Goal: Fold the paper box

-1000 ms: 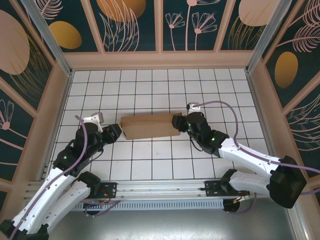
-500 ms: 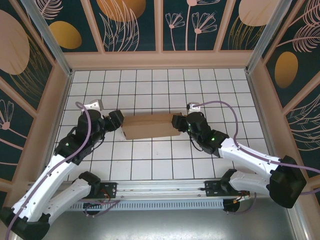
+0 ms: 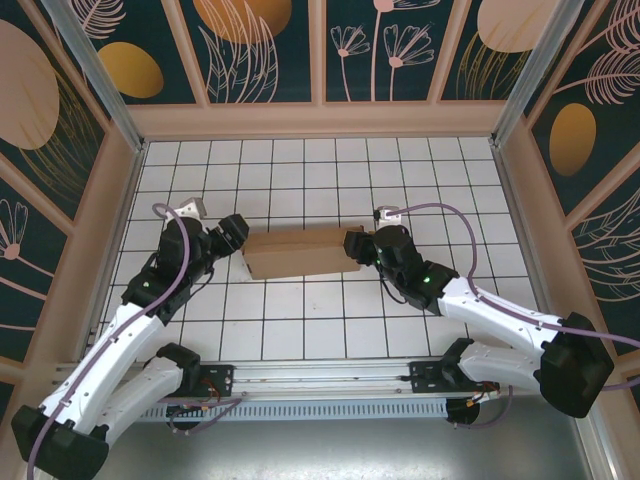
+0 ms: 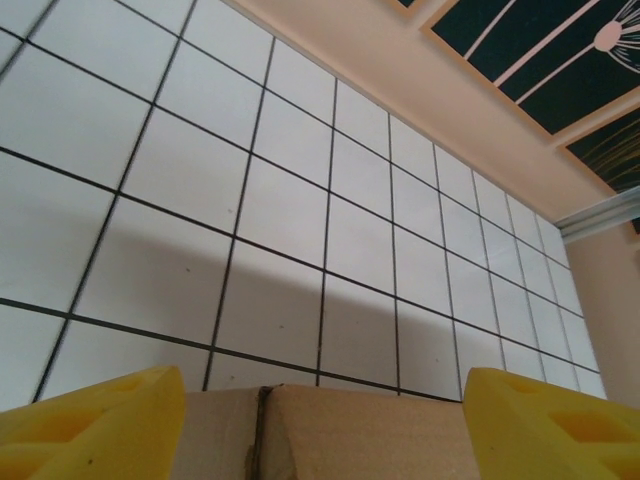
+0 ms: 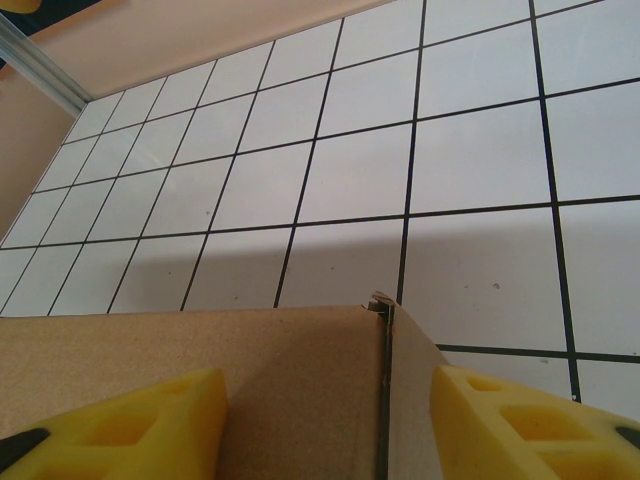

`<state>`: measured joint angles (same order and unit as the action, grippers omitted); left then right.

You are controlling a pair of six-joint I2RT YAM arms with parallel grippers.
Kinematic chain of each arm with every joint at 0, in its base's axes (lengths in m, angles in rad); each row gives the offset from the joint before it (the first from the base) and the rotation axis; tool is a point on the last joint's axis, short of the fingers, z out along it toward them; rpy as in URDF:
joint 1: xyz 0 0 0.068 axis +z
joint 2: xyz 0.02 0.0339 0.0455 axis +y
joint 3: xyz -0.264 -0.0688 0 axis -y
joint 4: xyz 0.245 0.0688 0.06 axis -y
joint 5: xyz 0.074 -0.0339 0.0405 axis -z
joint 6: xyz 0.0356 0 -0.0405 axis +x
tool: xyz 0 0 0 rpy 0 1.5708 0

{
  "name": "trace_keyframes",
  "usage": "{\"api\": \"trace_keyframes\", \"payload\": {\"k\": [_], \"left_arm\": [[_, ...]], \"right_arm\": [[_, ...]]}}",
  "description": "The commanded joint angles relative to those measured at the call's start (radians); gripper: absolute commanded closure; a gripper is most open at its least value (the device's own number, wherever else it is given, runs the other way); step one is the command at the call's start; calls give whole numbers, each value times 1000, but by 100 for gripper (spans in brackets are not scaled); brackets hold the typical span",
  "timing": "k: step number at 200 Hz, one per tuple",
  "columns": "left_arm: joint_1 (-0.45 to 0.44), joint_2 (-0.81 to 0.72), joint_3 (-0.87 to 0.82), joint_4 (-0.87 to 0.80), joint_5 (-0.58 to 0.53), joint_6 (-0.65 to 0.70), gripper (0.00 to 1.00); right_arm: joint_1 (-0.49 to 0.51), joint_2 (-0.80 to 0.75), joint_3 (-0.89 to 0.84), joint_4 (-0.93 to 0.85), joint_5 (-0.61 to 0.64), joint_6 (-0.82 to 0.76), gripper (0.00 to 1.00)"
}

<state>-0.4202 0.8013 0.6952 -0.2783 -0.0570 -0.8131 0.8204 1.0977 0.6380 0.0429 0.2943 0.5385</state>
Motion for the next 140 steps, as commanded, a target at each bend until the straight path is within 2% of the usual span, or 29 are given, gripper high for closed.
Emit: {"api": "trace_keyframes", "payload": {"k": [1, 30, 70, 108, 140], "left_arm": [[4, -20, -86, 113, 80, -82, 27], [4, -53, -196, 208, 135, -157, 30], [4, -83, -217, 240, 168, -174, 31], [5, -94, -129, 145, 129, -110, 33], [5, -85, -112, 118, 184, -126, 39]], "right_arm": [[9, 19, -52, -108, 8, 9, 44], [9, 26, -57, -101, 2, 15, 44], [9, 40, -55, -97, -12, 17, 44], [10, 52, -53, -96, -14, 20, 44], [9, 51, -57, -97, -10, 22, 44]]}}
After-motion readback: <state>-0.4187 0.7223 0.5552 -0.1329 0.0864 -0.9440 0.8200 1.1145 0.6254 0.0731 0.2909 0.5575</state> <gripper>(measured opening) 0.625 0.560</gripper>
